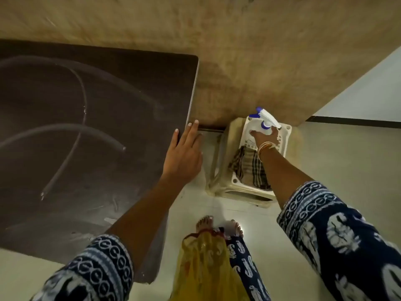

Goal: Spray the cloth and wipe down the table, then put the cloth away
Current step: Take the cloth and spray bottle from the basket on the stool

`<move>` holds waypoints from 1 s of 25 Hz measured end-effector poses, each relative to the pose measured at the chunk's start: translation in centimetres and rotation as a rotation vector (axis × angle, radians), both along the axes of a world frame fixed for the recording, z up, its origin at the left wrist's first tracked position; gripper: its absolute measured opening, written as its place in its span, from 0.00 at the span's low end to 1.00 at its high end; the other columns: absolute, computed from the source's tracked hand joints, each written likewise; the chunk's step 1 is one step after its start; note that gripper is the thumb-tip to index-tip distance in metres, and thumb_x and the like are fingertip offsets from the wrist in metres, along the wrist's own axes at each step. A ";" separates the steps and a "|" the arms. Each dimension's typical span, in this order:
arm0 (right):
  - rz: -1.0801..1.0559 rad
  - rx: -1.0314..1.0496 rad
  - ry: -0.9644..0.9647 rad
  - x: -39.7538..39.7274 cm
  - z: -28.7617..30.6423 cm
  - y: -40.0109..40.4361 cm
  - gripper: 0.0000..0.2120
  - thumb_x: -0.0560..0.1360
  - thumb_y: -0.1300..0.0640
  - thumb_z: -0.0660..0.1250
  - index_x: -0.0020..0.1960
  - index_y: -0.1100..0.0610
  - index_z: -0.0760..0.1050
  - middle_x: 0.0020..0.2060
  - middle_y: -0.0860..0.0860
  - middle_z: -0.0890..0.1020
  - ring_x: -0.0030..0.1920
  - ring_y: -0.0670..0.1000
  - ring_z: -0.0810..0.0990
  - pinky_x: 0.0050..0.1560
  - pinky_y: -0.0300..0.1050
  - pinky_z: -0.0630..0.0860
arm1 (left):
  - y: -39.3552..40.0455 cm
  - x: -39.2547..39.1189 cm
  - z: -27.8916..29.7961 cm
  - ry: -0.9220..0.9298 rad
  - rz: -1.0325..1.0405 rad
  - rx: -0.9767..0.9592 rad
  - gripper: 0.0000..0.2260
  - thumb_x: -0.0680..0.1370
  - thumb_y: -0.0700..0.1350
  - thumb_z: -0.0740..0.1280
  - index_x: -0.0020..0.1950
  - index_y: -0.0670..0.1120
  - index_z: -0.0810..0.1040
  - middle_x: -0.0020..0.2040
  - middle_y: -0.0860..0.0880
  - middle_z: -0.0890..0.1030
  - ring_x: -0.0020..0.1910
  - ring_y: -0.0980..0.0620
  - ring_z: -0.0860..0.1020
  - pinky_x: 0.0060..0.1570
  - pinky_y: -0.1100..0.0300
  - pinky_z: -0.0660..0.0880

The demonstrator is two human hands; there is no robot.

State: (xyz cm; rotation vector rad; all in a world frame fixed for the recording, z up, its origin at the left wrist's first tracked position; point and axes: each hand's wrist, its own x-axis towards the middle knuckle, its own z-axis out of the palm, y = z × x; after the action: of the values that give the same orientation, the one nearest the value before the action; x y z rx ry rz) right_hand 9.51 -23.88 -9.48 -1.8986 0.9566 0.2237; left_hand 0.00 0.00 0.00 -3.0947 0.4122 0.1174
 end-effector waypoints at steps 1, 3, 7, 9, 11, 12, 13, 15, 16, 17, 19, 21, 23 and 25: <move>-0.019 -0.040 -0.013 0.4 0.3 0.3 0.22 0.73 0.51 0.70 0.64 0.59 0.73 0.58 0.55 0.80 0.61 0.56 0.76 0.65 0.49 0.68 | 0.1 0.0 -0.2 -0.002 0.010 0.025 0.24 0.80 0.52 0.57 0.74 0.43 0.65 0.80 0.43 0.52 0.79 0.46 0.53 0.76 0.44 0.53; -0.059 -0.103 0.012 0.9 0.6 0.7 0.17 0.78 0.50 0.64 0.60 0.61 0.76 0.56 0.58 0.81 0.58 0.58 0.78 0.57 0.47 0.69 | 0.2 0.0 -0.6 -0.024 0.018 0.024 0.24 0.80 0.52 0.56 0.74 0.43 0.65 0.80 0.43 0.52 0.79 0.47 0.53 0.76 0.44 0.53; -0.022 -0.143 -0.005 0.5 1.3 0.7 0.16 0.78 0.51 0.65 0.58 0.62 0.76 0.54 0.59 0.82 0.56 0.60 0.79 0.49 0.45 0.70 | 0.7 -0.2 -1.2 -0.001 0.001 0.030 0.23 0.80 0.52 0.55 0.73 0.43 0.67 0.80 0.44 0.54 0.78 0.47 0.54 0.76 0.45 0.52; 0.014 -0.162 -0.021 -0.1 2.6 -0.1 0.17 0.78 0.50 0.65 0.60 0.60 0.75 0.55 0.58 0.81 0.57 0.59 0.79 0.52 0.46 0.71 | 1.0 -0.4 -1.0 0.045 -0.008 0.042 0.22 0.80 0.52 0.55 0.72 0.43 0.68 0.79 0.44 0.55 0.79 0.47 0.54 0.76 0.45 0.51; 0.013 -0.147 -0.055 -1.5 4.2 -0.9 0.18 0.77 0.49 0.66 0.63 0.59 0.74 0.57 0.57 0.81 0.59 0.59 0.78 0.56 0.47 0.71 | 1.0 -0.6 -0.4 0.092 -0.020 0.045 0.22 0.80 0.51 0.56 0.71 0.43 0.68 0.79 0.44 0.55 0.79 0.47 0.53 0.76 0.45 0.49; 0.026 -0.150 -0.095 -2.2 5.0 -1.4 0.19 0.77 0.48 0.67 0.62 0.59 0.75 0.57 0.57 0.81 0.58 0.59 0.78 0.57 0.48 0.72 | 0.9 -0.5 -0.1 0.111 -0.016 0.019 0.21 0.80 0.50 0.56 0.70 0.43 0.69 0.79 0.44 0.55 0.79 0.47 0.53 0.77 0.46 0.49; 0.063 -0.156 -0.137 -3.0 5.7 -2.0 0.20 0.76 0.48 0.68 0.62 0.59 0.75 0.56 0.57 0.82 0.57 0.59 0.79 0.57 0.49 0.73 | 0.8 -0.3 0.4 0.129 0.008 -0.015 0.20 0.80 0.50 0.57 0.70 0.43 0.69 0.79 0.44 0.56 0.78 0.47 0.53 0.77 0.47 0.49; 0.122 -0.136 -0.208 -4.3 7.7 -3.5 0.19 0.75 0.48 0.70 0.60 0.59 0.76 0.52 0.55 0.82 0.52 0.55 0.80 0.53 0.48 0.74 | 0.0 0.3 1.3 0.162 0.052 -0.057 0.20 0.80 0.49 0.57 0.69 0.42 0.69 0.78 0.42 0.58 0.78 0.46 0.55 0.77 0.48 0.50; 0.120 -0.103 -0.234 -4.9 8.8 -4.3 0.17 0.75 0.49 0.70 0.58 0.59 0.77 0.49 0.53 0.82 0.49 0.52 0.79 0.50 0.46 0.73 | -0.7 0.6 1.8 0.178 0.063 -0.045 0.20 0.80 0.49 0.57 0.70 0.42 0.69 0.77 0.42 0.61 0.77 0.45 0.57 0.77 0.49 0.51; 0.082 -0.050 -0.246 -5.4 9.9 -4.9 0.14 0.75 0.51 0.71 0.56 0.58 0.78 0.46 0.51 0.82 0.46 0.51 0.79 0.49 0.46 0.73 | -1.4 0.8 2.1 0.188 0.060 -0.036 0.20 0.79 0.49 0.56 0.69 0.42 0.69 0.75 0.42 0.63 0.75 0.44 0.60 0.77 0.49 0.52; -0.034 0.088 -0.246 -6.6 11.7 -6.1 0.06 0.74 0.53 0.71 0.48 0.54 0.80 0.40 0.52 0.83 0.42 0.53 0.81 0.48 0.51 0.77 | -3.4 1.0 2.8 0.245 0.097 -0.111 0.18 0.79 0.47 0.57 0.67 0.42 0.71 0.70 0.42 0.69 0.69 0.43 0.68 0.72 0.50 0.61; -0.129 0.151 -0.222 -7.8 12.8 -7.2 0.02 0.73 0.54 0.71 0.44 0.52 0.79 0.38 0.53 0.83 0.39 0.54 0.82 0.49 0.52 0.79 | -5.5 0.9 2.8 0.339 0.183 -0.248 0.15 0.78 0.45 0.59 0.63 0.42 0.74 0.65 0.43 0.73 0.61 0.42 0.73 0.60 0.51 0.70; -0.275 0.190 -0.211 -9.0 13.3 -8.1 0.04 0.74 0.54 0.71 0.41 0.50 0.78 0.36 0.53 0.82 0.35 0.52 0.80 0.46 0.49 0.78 | -7.4 0.8 1.7 0.434 0.197 -0.287 0.14 0.78 0.44 0.60 0.62 0.43 0.74 0.62 0.42 0.76 0.57 0.42 0.76 0.53 0.52 0.73; -0.414 0.235 -0.197 -10.3 12.7 -9.2 0.05 0.74 0.55 0.70 0.40 0.50 0.77 0.34 0.52 0.81 0.32 0.51 0.78 0.44 0.48 0.77 | -9.2 1.0 -0.4 0.511 0.155 -0.279 0.15 0.78 0.44 0.60 0.63 0.44 0.72 0.61 0.42 0.77 0.57 0.43 0.77 0.54 0.51 0.75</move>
State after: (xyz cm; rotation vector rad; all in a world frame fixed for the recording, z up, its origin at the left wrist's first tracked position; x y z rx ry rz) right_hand -0.76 -33.08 3.19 -1.4429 1.1097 -0.0920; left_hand 1.01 -9.18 -0.36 -3.3341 0.2029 0.9419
